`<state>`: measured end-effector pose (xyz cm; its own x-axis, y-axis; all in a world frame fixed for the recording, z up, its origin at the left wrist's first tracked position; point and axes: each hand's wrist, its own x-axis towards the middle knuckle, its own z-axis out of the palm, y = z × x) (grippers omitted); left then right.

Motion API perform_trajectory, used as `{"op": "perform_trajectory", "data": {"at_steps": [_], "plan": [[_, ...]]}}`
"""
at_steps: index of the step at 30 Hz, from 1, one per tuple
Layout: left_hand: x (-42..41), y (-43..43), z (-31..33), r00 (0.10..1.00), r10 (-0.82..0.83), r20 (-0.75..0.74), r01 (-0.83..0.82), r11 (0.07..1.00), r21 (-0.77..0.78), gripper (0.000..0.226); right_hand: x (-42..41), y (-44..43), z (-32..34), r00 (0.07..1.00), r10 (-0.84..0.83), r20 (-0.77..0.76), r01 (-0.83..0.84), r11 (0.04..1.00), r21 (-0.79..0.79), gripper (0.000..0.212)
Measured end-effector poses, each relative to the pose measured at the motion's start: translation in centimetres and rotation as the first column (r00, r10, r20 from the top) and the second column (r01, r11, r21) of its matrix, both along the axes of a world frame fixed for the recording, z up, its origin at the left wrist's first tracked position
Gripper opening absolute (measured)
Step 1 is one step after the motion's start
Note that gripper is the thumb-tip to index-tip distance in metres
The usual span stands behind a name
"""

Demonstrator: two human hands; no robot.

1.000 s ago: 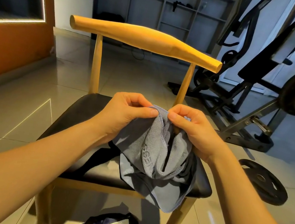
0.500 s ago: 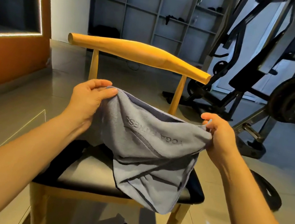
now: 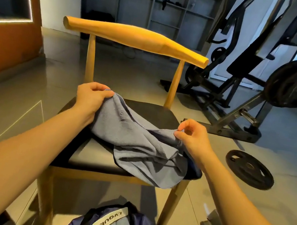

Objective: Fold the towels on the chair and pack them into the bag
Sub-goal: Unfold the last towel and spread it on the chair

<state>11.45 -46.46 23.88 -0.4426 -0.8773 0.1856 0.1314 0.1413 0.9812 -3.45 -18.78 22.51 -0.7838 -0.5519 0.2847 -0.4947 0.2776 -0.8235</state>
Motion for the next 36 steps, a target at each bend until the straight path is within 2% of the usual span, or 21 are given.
{"op": "perform_trajectory", "data": {"at_steps": [6,9,13,15,17,20,22,25,29,31,34,36], "plan": [[-0.4,-1.4,-2.6,0.995,0.045,0.084,-0.056,0.99,0.133,0.012,2.6,0.5,0.4,0.929,0.157,-0.336,-0.129,0.986,0.103,0.033],[-0.7,-1.2,-2.3,0.997,0.043,0.072,-0.053,0.988,0.146,0.011,3.7,0.9,1.4,0.898,0.216,-0.383,-0.166,0.973,0.158,0.033],[-0.8,-1.2,-2.1,0.997,0.038,0.067,-0.047,0.989,0.14,0.012,4.0,1.7,1.9,0.903,0.279,-0.326,-0.221,0.954,0.204,0.02],[-0.7,-1.2,-2.0,0.997,0.036,0.068,-0.046,0.989,0.141,0.011,4.2,1.9,1.8,0.882,0.334,-0.333,-0.248,0.929,0.275,0.029],[-0.5,-1.2,-2.0,0.997,0.038,0.071,-0.048,0.989,0.142,0.012,4.1,1.8,1.4,0.849,0.343,-0.401,-0.204,0.914,0.35,0.036],[-0.3,-1.2,-1.8,0.997,0.036,0.063,-0.045,0.988,0.148,0.013,4.0,1.4,1.2,0.801,0.279,-0.53,-0.113,0.939,0.324,0.019],[-0.2,-1.4,-1.9,0.998,0.032,0.06,-0.041,0.988,0.15,0.013,3.7,1.2,1.1,0.798,0.234,-0.556,-0.078,0.954,0.29,0.01],[0.2,-1.5,-1.6,0.999,0.023,0.048,-0.03,0.987,0.157,0.011,3.2,1.3,1.8,0.887,0.129,-0.443,-0.059,0.984,0.169,0.01],[1.2,-2.3,0.5,0.999,-0.025,-0.02,0.027,0.993,0.114,0.008,2.0,1.9,5.2,0.99,-0.04,-0.137,0.029,0.996,-0.081,0.012],[1.8,-2.4,3.0,0.997,-0.069,-0.033,0.07,0.997,0.019,0.007,1.4,2.2,7.8,0.999,-0.036,-0.039,0.03,0.987,-0.161,0.016],[2.8,-2.2,7.6,0.994,-0.109,-0.007,0.106,0.978,-0.179,0.01,-0.2,1.9,11.9,0.999,-0.045,-0.026,0.04,0.986,-0.164,0.024],[3.2,-1.9,11.5,0.995,-0.1,0.004,0.096,0.935,-0.341,0.012,-1.7,0.8,14.6,0.993,-0.114,-0.012,0.11,0.976,-0.189,0.022]]}}
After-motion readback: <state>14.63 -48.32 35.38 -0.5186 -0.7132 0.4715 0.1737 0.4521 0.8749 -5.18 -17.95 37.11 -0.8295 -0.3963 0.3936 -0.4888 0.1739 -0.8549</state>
